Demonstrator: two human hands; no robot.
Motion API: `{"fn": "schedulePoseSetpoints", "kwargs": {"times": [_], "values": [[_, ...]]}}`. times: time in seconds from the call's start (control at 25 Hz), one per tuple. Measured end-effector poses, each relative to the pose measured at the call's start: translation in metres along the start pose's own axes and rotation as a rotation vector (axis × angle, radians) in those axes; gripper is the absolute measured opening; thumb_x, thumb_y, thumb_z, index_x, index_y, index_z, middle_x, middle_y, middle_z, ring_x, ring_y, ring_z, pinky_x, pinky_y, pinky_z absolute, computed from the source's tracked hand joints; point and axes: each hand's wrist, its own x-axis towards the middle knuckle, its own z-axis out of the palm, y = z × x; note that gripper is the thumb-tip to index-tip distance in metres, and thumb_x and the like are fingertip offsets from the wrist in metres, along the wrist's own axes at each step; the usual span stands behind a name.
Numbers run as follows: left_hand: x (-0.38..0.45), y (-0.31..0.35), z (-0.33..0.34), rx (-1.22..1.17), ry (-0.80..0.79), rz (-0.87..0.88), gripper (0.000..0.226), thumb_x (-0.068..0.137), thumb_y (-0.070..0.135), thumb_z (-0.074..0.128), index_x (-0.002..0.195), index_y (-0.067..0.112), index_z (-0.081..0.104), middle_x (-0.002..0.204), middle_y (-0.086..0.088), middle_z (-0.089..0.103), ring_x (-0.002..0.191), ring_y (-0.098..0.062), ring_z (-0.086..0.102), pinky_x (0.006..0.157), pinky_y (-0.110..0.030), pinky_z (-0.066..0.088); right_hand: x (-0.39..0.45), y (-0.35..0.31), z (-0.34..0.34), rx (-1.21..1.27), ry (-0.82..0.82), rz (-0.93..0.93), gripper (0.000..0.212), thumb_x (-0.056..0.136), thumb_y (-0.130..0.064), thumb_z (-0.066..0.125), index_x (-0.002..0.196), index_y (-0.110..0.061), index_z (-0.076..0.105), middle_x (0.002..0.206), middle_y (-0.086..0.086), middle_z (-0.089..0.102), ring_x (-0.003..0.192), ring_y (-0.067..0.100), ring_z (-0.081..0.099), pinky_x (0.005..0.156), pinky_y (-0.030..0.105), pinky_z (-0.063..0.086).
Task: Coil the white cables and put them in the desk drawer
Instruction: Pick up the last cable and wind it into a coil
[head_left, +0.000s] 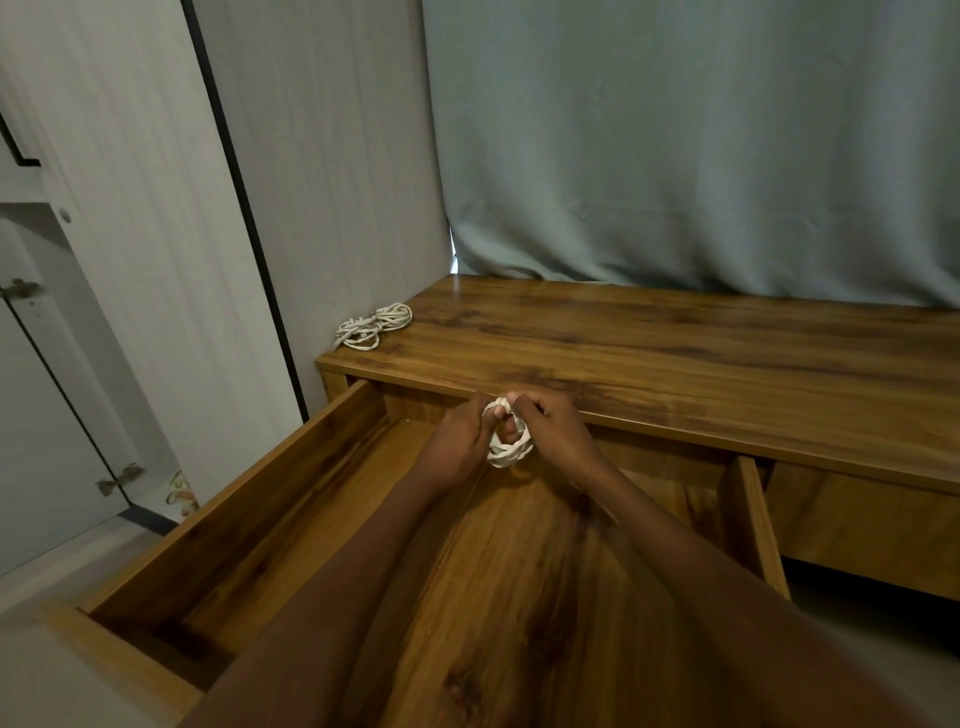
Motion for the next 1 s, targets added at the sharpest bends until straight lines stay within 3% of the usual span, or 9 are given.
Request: {"fn": "schedulePoseSetpoints", "kwargs": {"times": [0.08, 0.2, 0.32, 0.44, 0.6, 0.76, 0.88, 1.0], "values": [[-0.001, -0.013, 0.005, 0.105, 0.003, 0.032, 0.044, 0.104, 0.051, 0.028, 0.106, 0.015, 0.053, 0.093, -0.005, 0.064, 0.082, -0.018, 0.059, 0.07, -0.033, 0.044, 0.0, -0.004, 0.001, 0.198, -0.075, 0.195, 0.033, 0.105, -0.024, 0.05, 0.094, -0.004, 0.074, 0.07, 0.003, 0.071, 0.065, 0.014, 0.064, 0.069, 0.031, 0.049], [0.001, -0.018, 0.006, 0.205, 0.085, 0.067, 0.047, 0.101, 0.05, 0.03, 0.105, 0.012, 0.056, 0.091, -0.011, 0.062, 0.081, -0.022, 0.056, 0.069, -0.03, 0.038, 0.0, -0.009, -0.002, 0.411, -0.148, 0.389, 0.028, 0.105, -0.025, 0.051, 0.098, -0.008, 0.072, 0.07, 0.004, 0.069, 0.062, 0.011, 0.063, 0.062, 0.025, 0.047], [0.004, -0.01, 0.0, 0.138, 0.09, 0.081, 0.034, 0.103, 0.041, 0.042, 0.105, 0.011, 0.059, 0.092, -0.009, 0.066, 0.083, -0.02, 0.059, 0.069, -0.029, 0.04, 0.003, -0.002, -0.005, 0.342, -0.137, 0.277, 0.027, 0.104, -0.03, 0.053, 0.099, -0.013, 0.074, 0.079, 0.003, 0.074, 0.069, 0.012, 0.067, 0.064, 0.025, 0.05], [0.007, -0.006, -0.01, -0.045, -0.067, -0.026, 0.029, 0.102, 0.036, 0.049, 0.111, 0.012, 0.063, 0.096, 0.0, 0.07, 0.084, -0.011, 0.064, 0.07, -0.028, 0.046, 0.007, 0.013, -0.011, 0.13, -0.135, 0.1, 0.022, 0.102, -0.027, 0.057, 0.115, -0.017, 0.072, 0.102, -0.002, 0.077, 0.094, 0.011, 0.072, 0.084, 0.031, 0.055], [0.01, -0.009, -0.024, -0.162, -0.195, -0.085, 0.03, 0.098, 0.037, 0.058, 0.122, 0.019, 0.057, 0.114, 0.005, 0.067, 0.102, -0.007, 0.063, 0.081, -0.024, 0.051, 0.008, 0.015, -0.017, -0.037, -0.254, 0.085, 0.027, 0.1, -0.03, 0.061, 0.125, -0.023, 0.069, 0.092, -0.01, 0.074, 0.076, 0.006, 0.064, 0.066, 0.027, 0.05], [0.013, -0.01, -0.036, -0.315, -0.22, -0.144, 0.032, 0.096, 0.031, 0.063, 0.12, 0.016, 0.051, 0.111, 0.001, 0.066, 0.096, -0.01, 0.064, 0.084, -0.032, 0.052, 0.014, 0.004, -0.012, 0.028, -0.288, 0.087, 0.021, 0.096, -0.014, 0.066, 0.116, -0.013, 0.073, 0.091, -0.005, 0.075, 0.082, 0.001, 0.066, 0.076, 0.017, 0.049], [0.013, -0.006, -0.052, -0.388, -0.147, -0.289, 0.034, 0.097, 0.041, 0.059, 0.122, 0.02, 0.052, 0.109, -0.004, 0.069, 0.089, -0.01, 0.066, 0.073, -0.026, 0.054, 0.027, 0.002, -0.004, -0.046, -0.262, 0.046, 0.018, 0.096, -0.018, 0.066, 0.109, -0.024, 0.076, 0.097, -0.006, 0.077, 0.091, 0.005, 0.069, 0.085, 0.029, 0.053], [0.018, -0.004, -0.069, -0.384, 0.107, -0.432, 0.039, 0.1, 0.052, 0.046, 0.126, 0.023, 0.049, 0.11, 0.0, 0.069, 0.092, -0.01, 0.066, 0.068, -0.022, 0.05, 0.047, 0.0, 0.011, -0.123, -0.14, -0.003, 0.023, 0.096, -0.022, 0.063, 0.116, -0.023, 0.075, 0.109, -0.004, 0.077, 0.102, 0.012, 0.07, 0.095, 0.042, 0.055]]}}
